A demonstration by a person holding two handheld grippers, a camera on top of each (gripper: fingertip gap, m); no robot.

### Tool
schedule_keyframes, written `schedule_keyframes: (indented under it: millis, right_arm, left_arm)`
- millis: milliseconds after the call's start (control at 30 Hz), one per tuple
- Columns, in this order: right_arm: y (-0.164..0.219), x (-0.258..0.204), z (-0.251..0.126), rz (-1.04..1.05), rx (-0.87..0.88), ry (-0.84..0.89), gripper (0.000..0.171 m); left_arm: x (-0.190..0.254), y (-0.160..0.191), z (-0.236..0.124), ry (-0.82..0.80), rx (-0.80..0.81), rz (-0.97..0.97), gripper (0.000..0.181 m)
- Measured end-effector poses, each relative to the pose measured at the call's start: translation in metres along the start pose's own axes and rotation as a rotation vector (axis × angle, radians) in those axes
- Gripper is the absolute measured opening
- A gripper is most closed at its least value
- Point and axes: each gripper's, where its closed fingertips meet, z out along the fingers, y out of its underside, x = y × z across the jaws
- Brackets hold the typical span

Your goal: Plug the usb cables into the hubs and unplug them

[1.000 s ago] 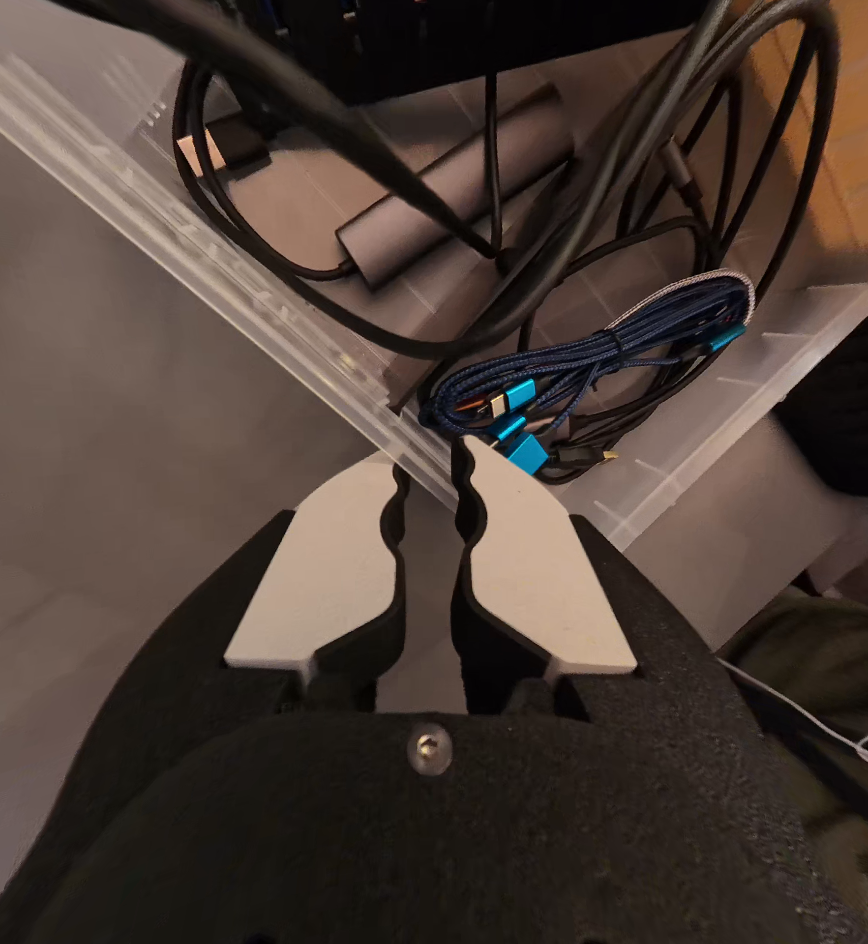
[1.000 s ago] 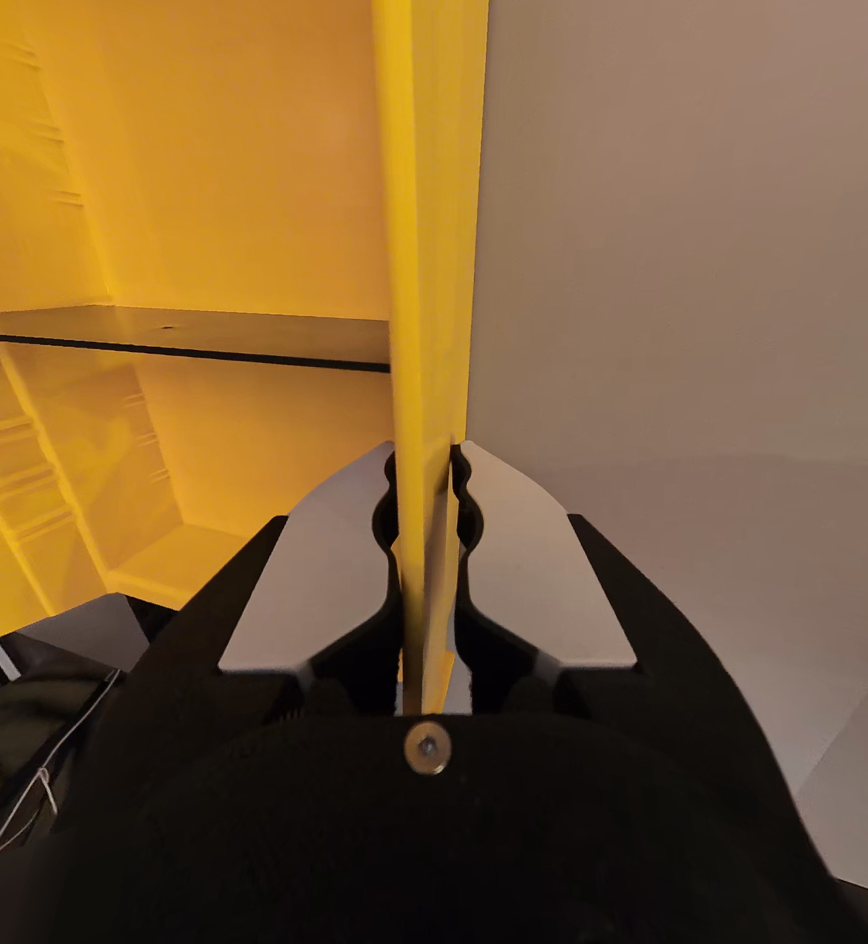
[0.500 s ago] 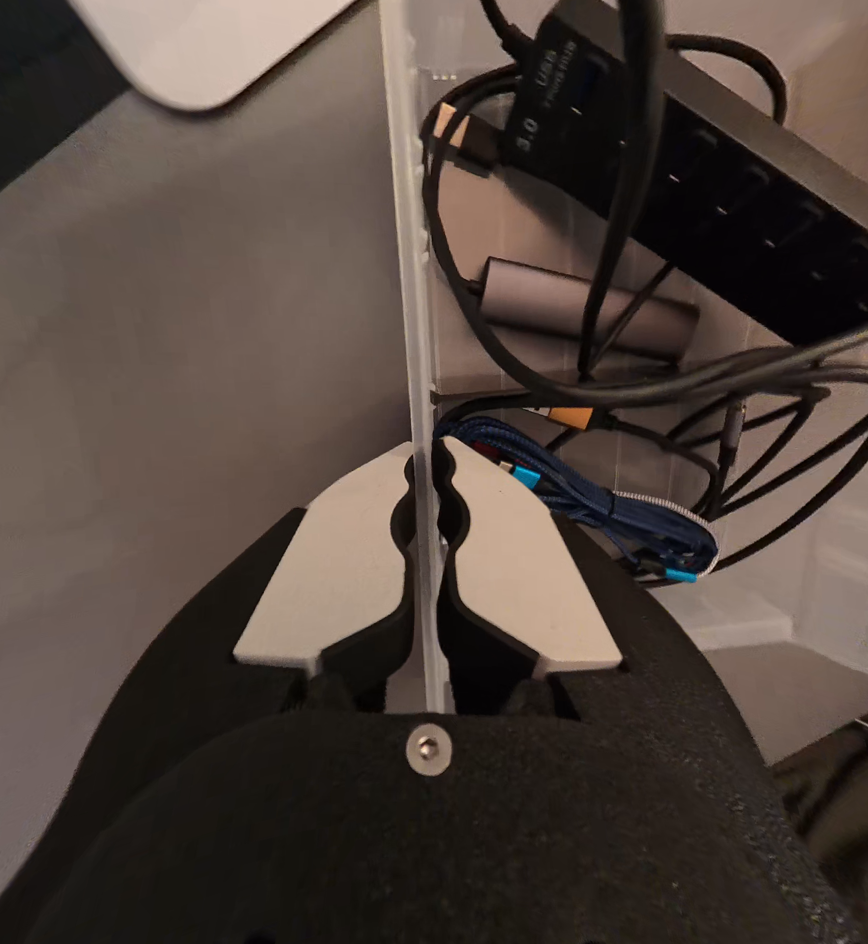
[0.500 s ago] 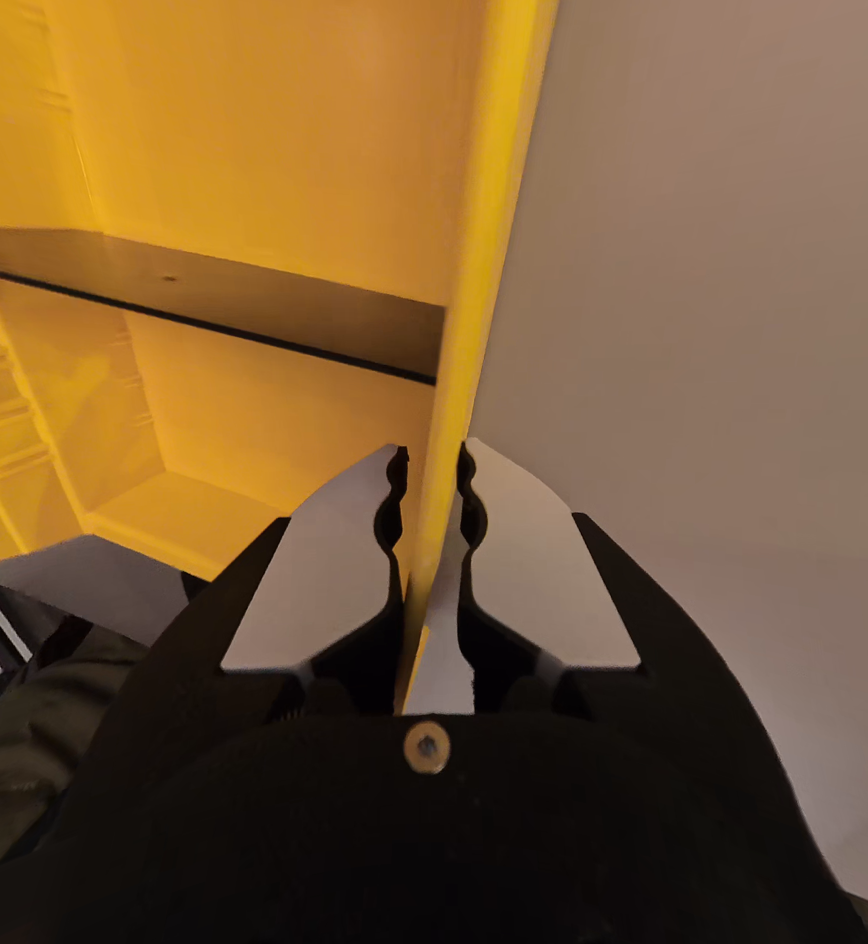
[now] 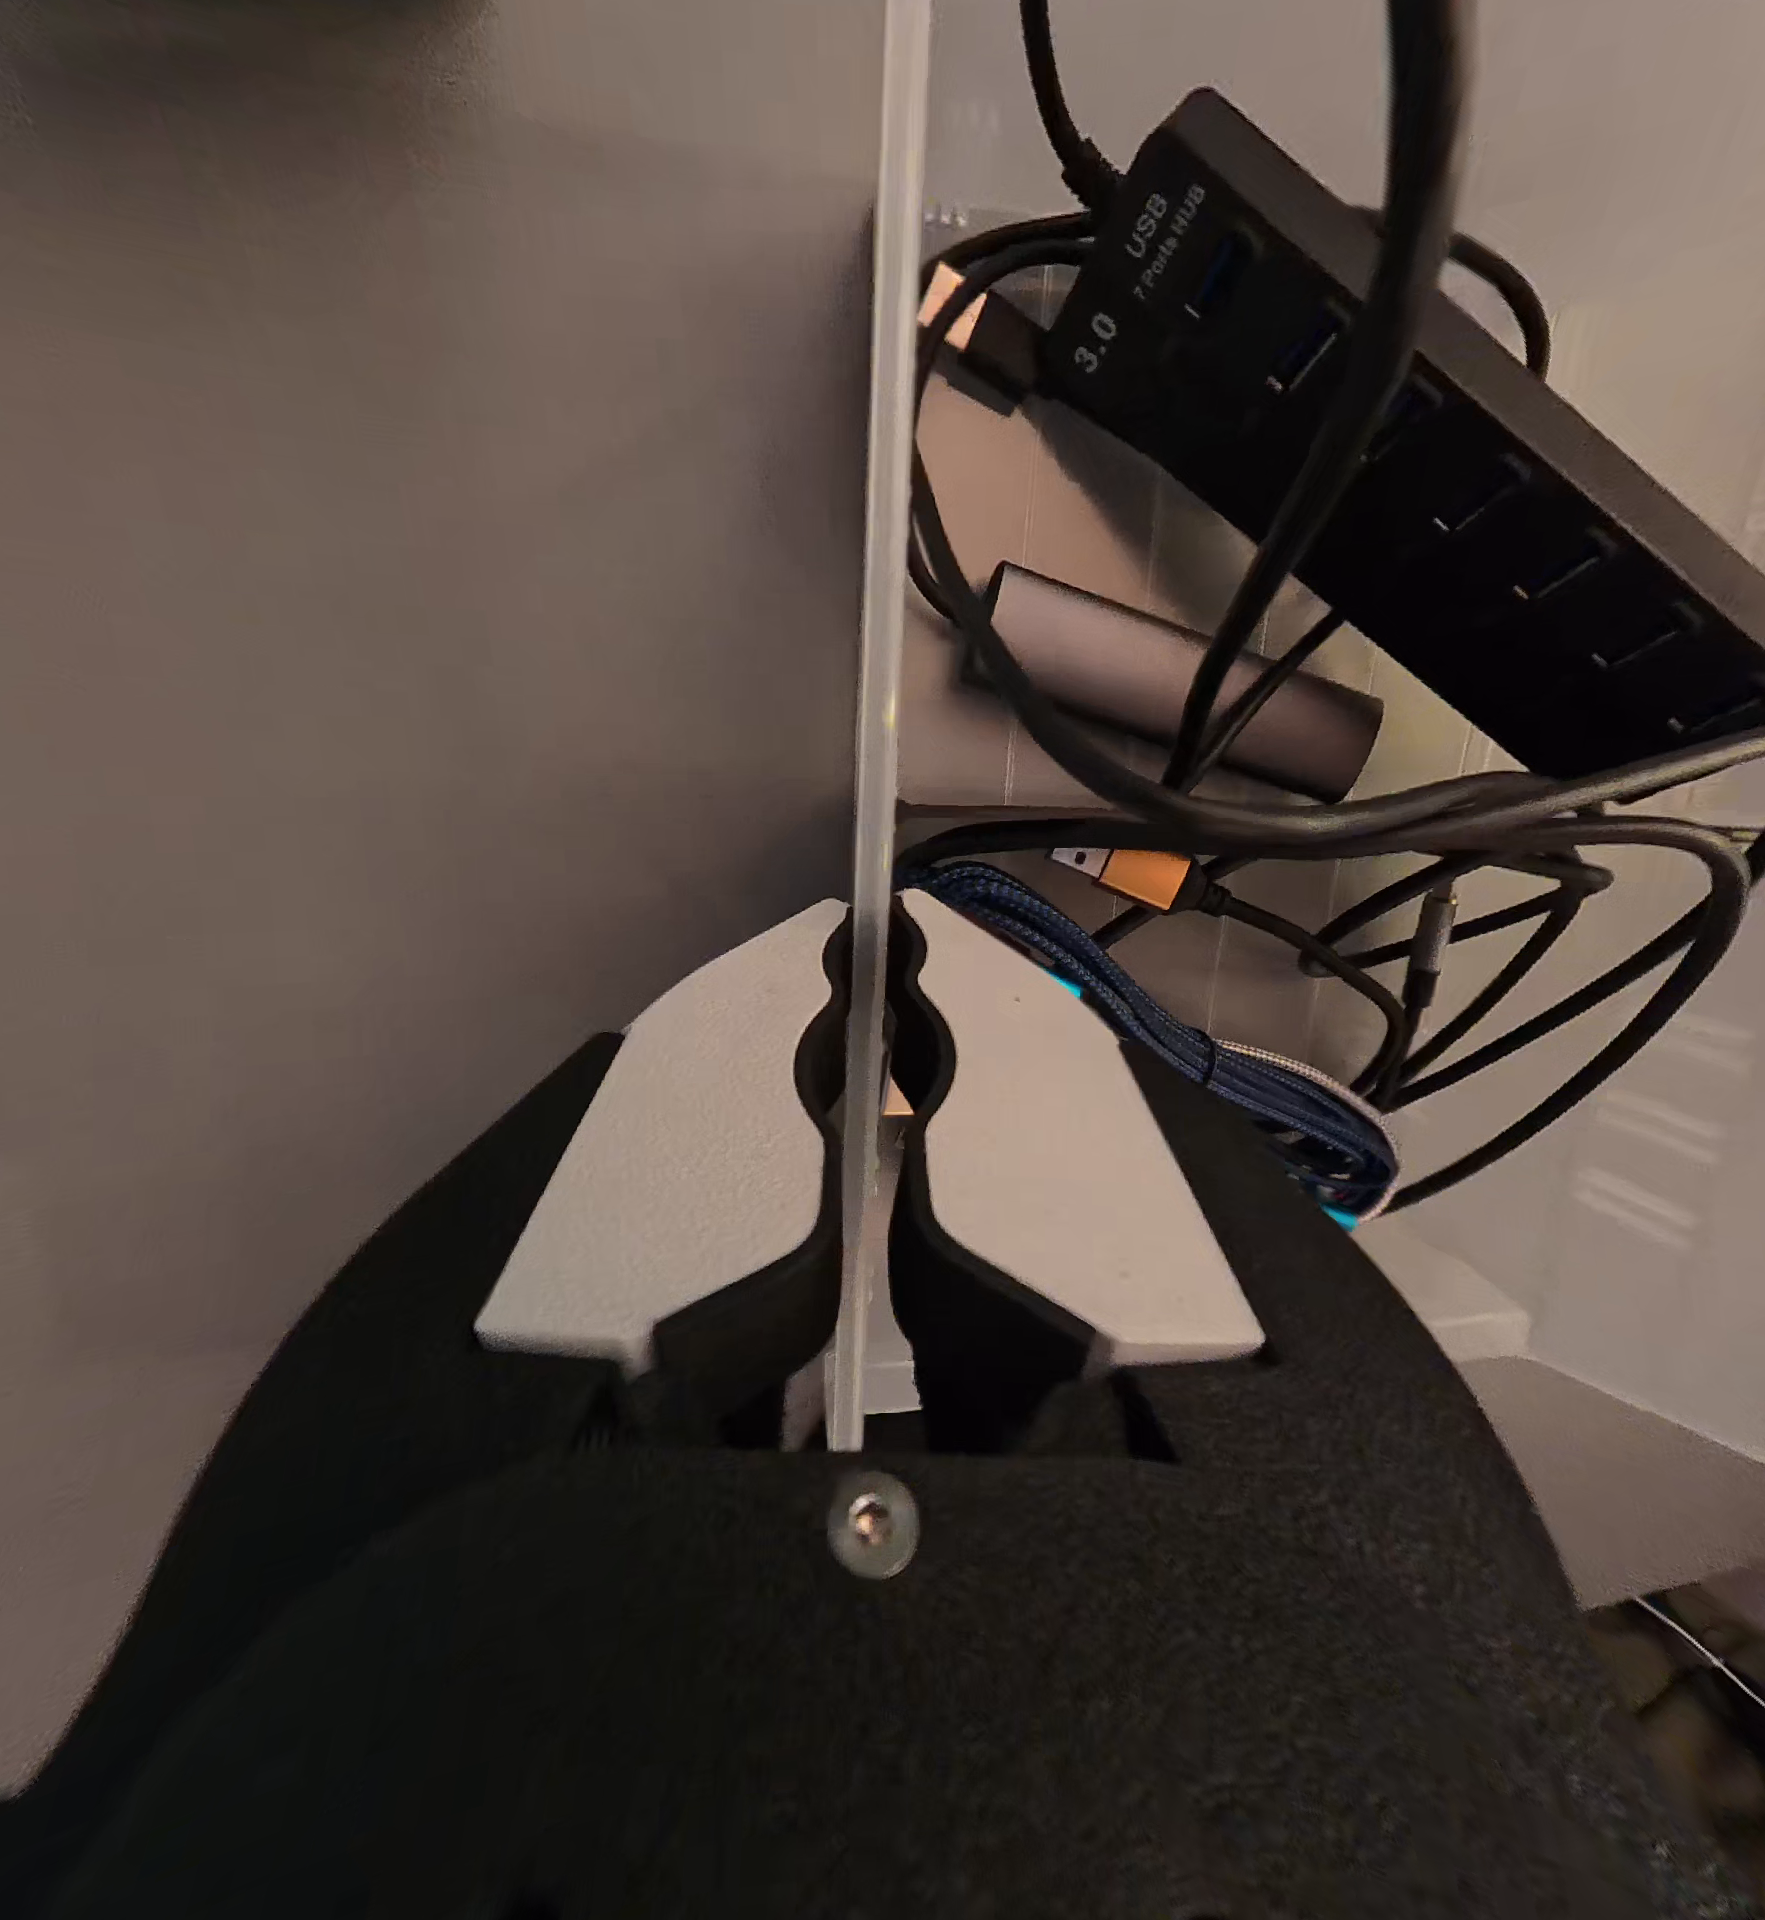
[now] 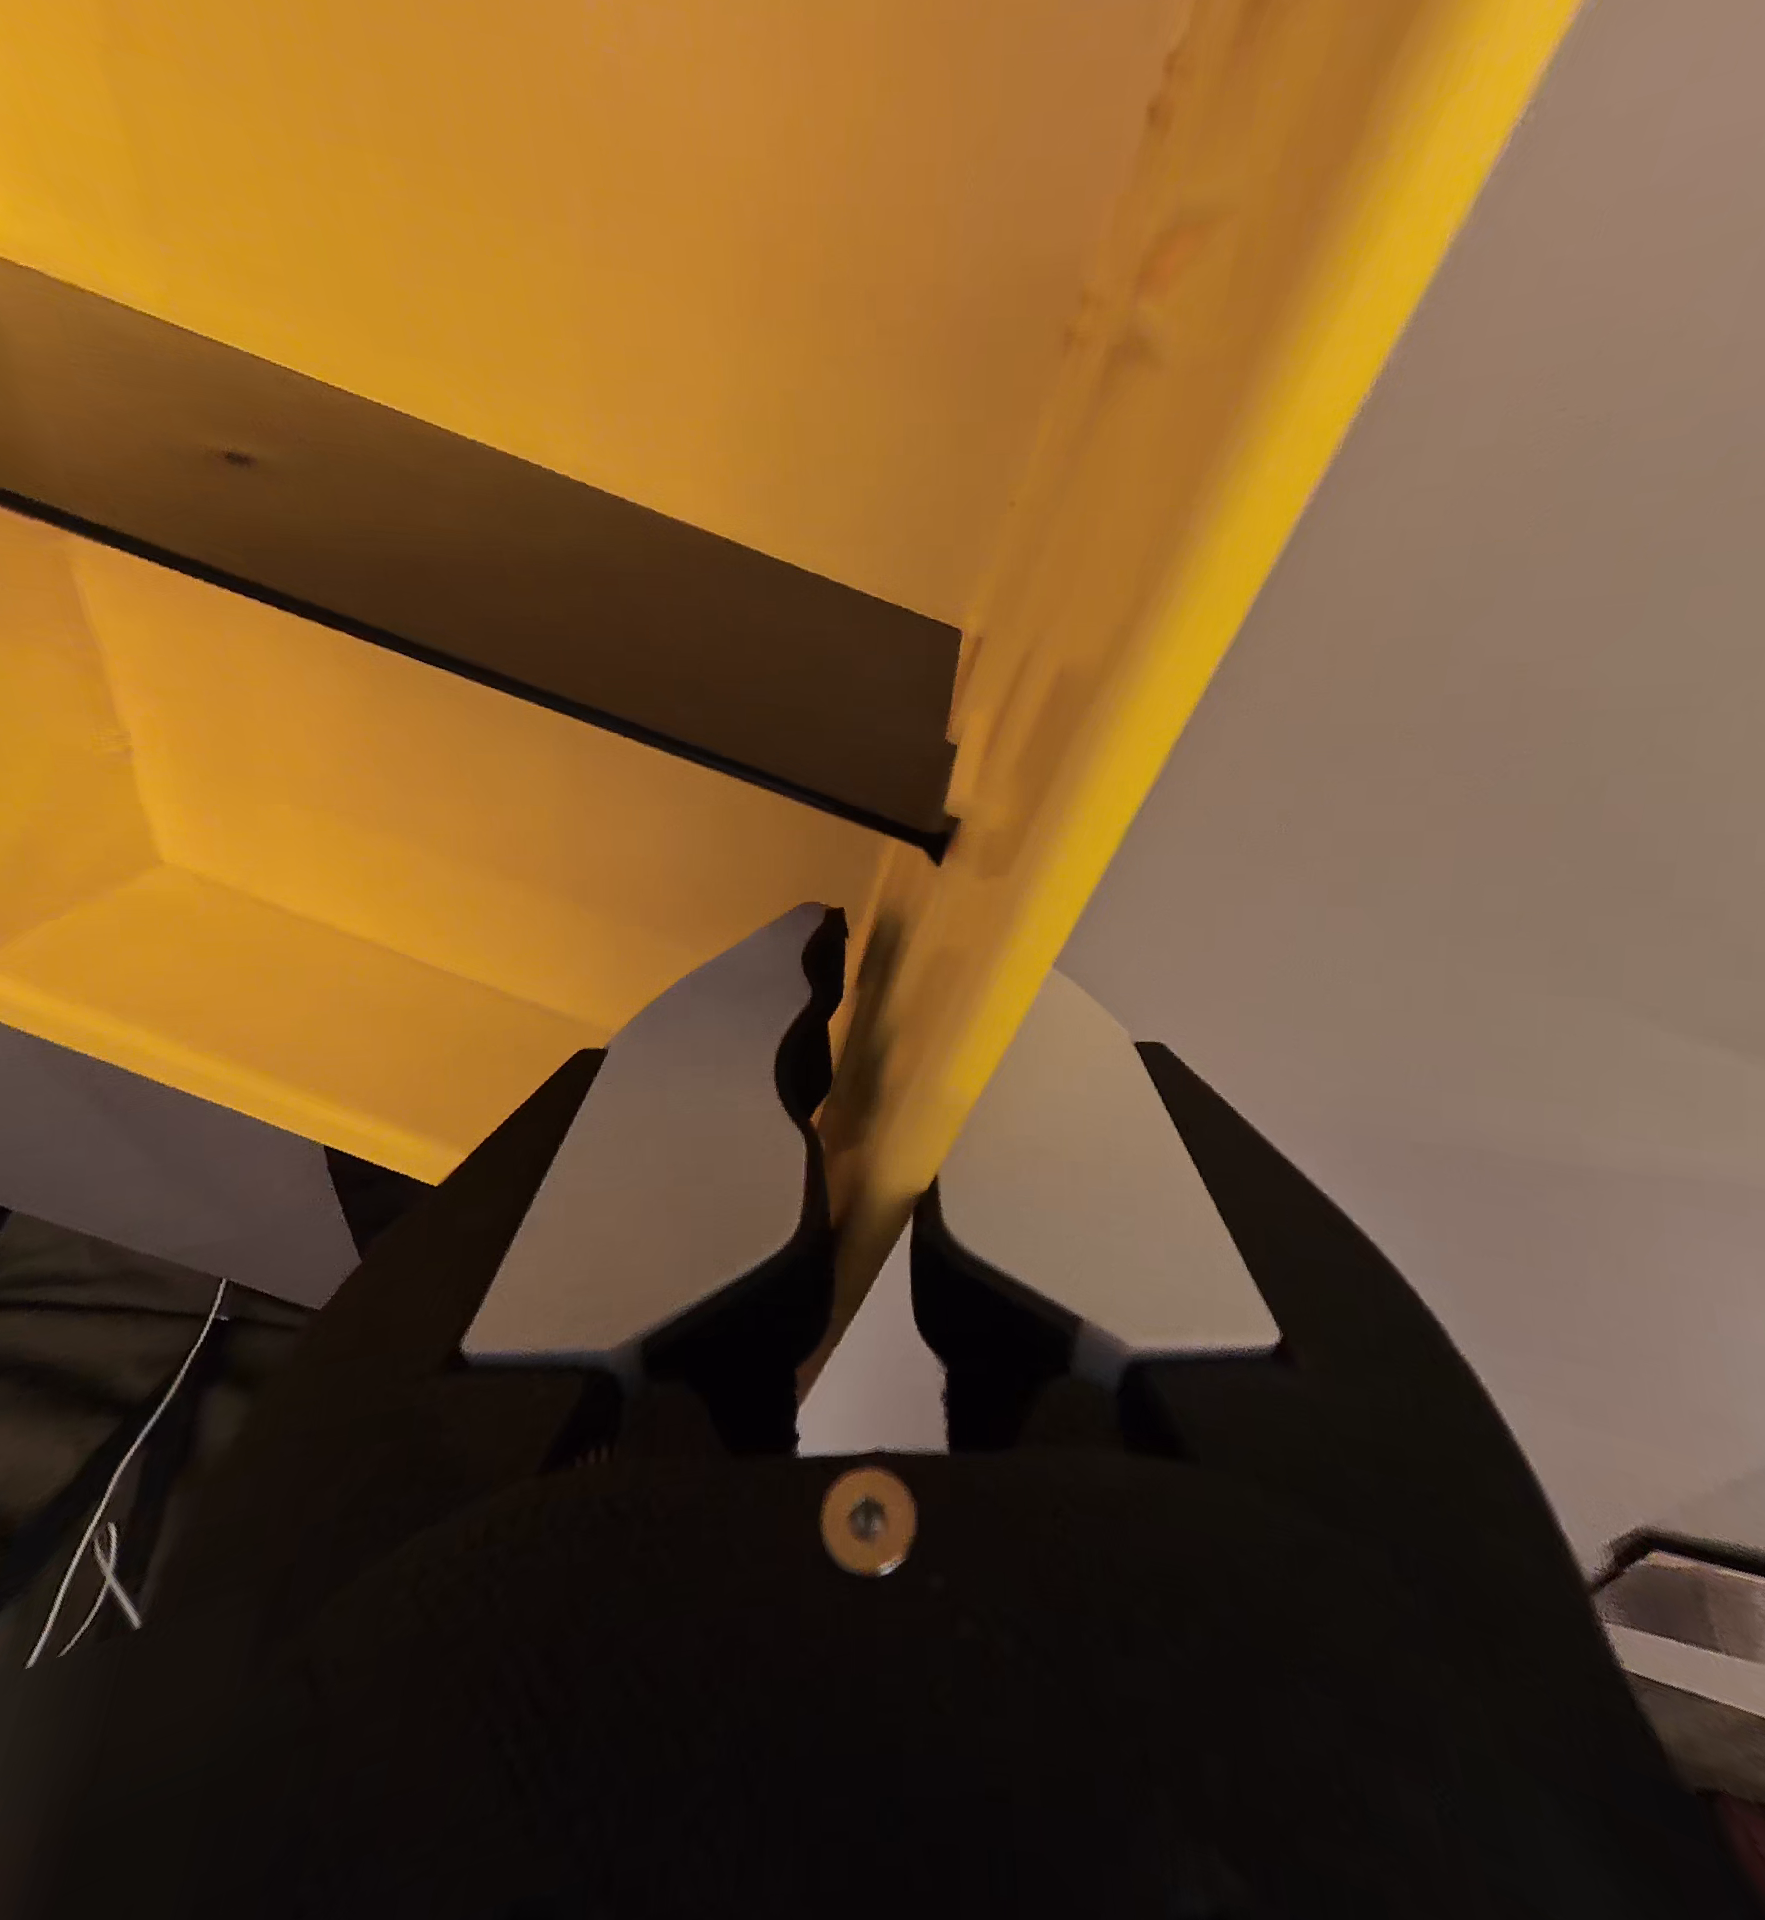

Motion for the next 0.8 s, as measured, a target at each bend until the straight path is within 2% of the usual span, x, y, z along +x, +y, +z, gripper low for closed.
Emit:
schedule_keyframes:
  millis: [233, 600, 800]
  right_arm:
    - [-0.001, -0.009, 0.002, -0.027, -0.006, 0.001, 0.011]
    - [0.0, 0.001, 0.0, 0.025, 0.018, -0.01, 0.01]
    - [0.001, -0.001, -0.001, 0.061, 0.028, -0.058, 0.015]
  left_arm:
    - [-0.028, 0.011, -0.009, -0.011, 0.028, -0.053, 0.003]
    - [-0.029, 0.009, -0.008, -0.012, 0.027, -0.04, 0.003]
    - [-0.029, 0.009, -0.008, -0.008, 0.033, -0.034, 0.003]
